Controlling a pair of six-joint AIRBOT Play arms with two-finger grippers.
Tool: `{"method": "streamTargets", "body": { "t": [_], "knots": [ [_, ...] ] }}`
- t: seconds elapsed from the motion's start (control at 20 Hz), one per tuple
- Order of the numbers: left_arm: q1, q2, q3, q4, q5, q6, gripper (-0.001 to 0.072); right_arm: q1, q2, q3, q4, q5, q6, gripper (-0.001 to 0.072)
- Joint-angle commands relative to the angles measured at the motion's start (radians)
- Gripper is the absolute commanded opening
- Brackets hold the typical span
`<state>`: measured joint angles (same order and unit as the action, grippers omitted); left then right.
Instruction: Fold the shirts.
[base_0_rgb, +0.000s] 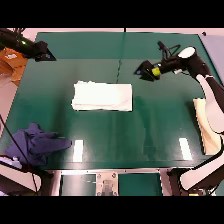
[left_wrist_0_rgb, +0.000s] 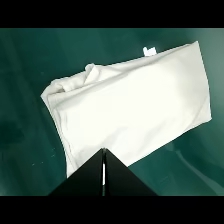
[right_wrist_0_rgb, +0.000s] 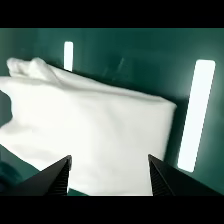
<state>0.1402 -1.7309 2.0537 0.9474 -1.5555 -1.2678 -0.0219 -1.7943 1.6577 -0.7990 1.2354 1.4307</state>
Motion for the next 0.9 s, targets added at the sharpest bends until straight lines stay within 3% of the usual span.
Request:
{"method": "streamTargets", "body": {
  "t": [0.0, 0.3, 0.7, 0.75, 0.8, 0.85],
  "knots": [
    [0.0, 0.001, 0.0, 0.022, 0.004, -0.015, 0.0026, -0.08, 0.005, -0.111, -0.059, 0.052, -0.003, 0.0564],
    [0.0, 0.001, 0.0, 0.021, 0.002, -0.019, 0.0026, 0.016, -0.017, -0.309, -0.046, -0.114, -0.036, 0.0564],
    [0.0, 0.0, -0.027, 0.021, 0.0, -0.025, 0.0026, 0.183, -0.043, -0.305, 0.201, -0.251, -0.081, 0.0557],
    [0.0, 0.0, -0.027, 0.02, 0.001, -0.025, 0.0026, 0.193, -0.043, -0.296, 0.23, -0.268, -0.082, 0.0401],
    [0.0, 0.0, -0.027, 0.019, 0.001, -0.026, 0.0026, 0.193, -0.043, -0.28, 0.25, -0.27, -0.098, 0.0066],
    [0.0, 0.0, -0.027, 0.02, -0.001, -0.026, 0.0026, 0.192, -0.041, -0.254, 0.258, -0.266, -0.1, 0.0019]
  ]
}}
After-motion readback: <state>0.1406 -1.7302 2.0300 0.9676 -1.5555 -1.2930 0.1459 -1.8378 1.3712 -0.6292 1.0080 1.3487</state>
